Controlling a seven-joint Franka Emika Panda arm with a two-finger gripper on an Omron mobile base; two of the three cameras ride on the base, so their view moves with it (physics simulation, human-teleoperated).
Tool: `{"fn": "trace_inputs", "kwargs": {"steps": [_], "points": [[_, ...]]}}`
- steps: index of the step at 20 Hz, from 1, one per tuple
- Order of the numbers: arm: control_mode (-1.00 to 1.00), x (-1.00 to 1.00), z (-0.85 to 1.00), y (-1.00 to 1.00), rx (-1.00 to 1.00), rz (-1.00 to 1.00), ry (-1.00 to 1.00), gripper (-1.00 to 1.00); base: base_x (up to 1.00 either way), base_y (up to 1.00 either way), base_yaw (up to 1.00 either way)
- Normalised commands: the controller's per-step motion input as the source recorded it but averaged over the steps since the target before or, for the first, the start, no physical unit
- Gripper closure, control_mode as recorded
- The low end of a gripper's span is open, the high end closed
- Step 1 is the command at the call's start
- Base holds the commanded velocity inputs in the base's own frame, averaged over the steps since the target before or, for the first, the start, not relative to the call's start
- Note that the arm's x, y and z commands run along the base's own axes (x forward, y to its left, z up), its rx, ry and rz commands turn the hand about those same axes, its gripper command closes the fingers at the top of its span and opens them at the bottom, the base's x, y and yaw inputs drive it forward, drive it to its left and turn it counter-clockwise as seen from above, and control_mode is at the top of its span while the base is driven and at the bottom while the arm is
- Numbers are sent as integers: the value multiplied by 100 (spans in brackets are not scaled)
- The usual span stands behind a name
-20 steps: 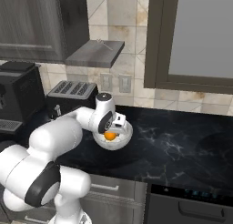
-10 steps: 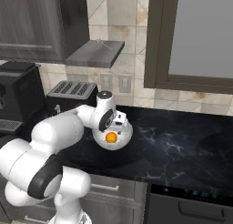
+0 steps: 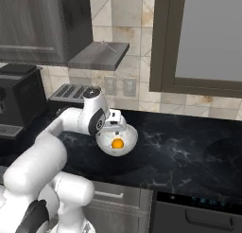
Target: Pick the orange from the cabinet and place it in the bowl. Then pick the bowl and place it in the sink. Then turn on the sink facuet.
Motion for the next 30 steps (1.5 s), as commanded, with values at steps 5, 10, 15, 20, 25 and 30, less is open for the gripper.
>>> {"fn": "trace_inputs", "kwargs": {"steps": [5, 10, 15, 20, 25, 30], "points": [[-100, -18, -5, 77, -24, 17, 0, -100, 0, 0, 0], [-100, 0, -11, 45, -16, 14, 4, -100, 0, 0, 0], [-100, 4, -22, 7, -8, 8, 8, -100, 0, 0, 0], [-100, 23, -27, -3, -4, 2, 10, -100, 0, 0, 0], [-100, 16, -32, -11, -2, 0, 8, -100, 0, 0, 0], [-100, 19, -32, -13, -2, 0, 8, -100, 0, 0, 0]]}}
